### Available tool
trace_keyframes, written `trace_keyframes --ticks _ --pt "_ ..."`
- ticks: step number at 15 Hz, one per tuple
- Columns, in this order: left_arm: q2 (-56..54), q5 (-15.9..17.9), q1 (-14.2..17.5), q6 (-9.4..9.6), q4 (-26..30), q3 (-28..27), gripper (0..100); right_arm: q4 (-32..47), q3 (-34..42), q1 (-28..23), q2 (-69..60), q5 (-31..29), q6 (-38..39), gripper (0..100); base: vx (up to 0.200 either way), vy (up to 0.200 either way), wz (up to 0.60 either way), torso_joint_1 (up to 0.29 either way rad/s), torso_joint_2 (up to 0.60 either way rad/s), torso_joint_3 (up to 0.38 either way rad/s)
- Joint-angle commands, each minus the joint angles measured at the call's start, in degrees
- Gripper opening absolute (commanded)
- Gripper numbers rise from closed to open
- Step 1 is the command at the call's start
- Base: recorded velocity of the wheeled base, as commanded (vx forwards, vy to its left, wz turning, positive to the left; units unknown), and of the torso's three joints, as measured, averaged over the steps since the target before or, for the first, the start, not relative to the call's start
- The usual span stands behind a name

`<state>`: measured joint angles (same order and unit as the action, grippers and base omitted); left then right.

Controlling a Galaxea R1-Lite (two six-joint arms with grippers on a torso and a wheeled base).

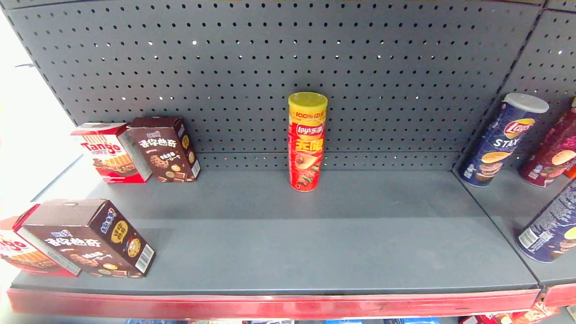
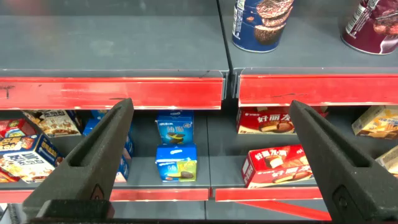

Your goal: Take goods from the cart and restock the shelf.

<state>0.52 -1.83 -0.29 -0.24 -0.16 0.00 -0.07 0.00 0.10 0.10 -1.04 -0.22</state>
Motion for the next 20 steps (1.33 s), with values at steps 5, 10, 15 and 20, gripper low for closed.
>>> trace_keyframes --ticks 5,10,15,20 --pt "0.00 -0.02 0.03 -0.02 -0.02 0.00 100 -0.01 0.00 -0.01 0.08 -0.02 -0.04 100 0.000 0.000 0.00 0.000 0.00 0.000" --pt "0.00 -0.02 0.03 -0.02 -0.02 0.00 100 -0.01 0.00 -0.01 0.08 -0.02 -0.04 100 0.000 0.000 0.00 0.000 0.00 0.000" --pt "0.09 -0.02 0.03 -0.02 -0.02 0.00 100 -0.01 0.00 -0.01 0.08 0.07 -0.04 100 0.000 0.000 0.00 0.000 0.00 0.000" --pt "0.09 -0.02 0.03 -0.02 -0.02 0.00 100 -0.01 0.00 -0.01 0.08 -0.11 -0.04 100 0.000 0.000 0.48 0.002 0.00 0.003"
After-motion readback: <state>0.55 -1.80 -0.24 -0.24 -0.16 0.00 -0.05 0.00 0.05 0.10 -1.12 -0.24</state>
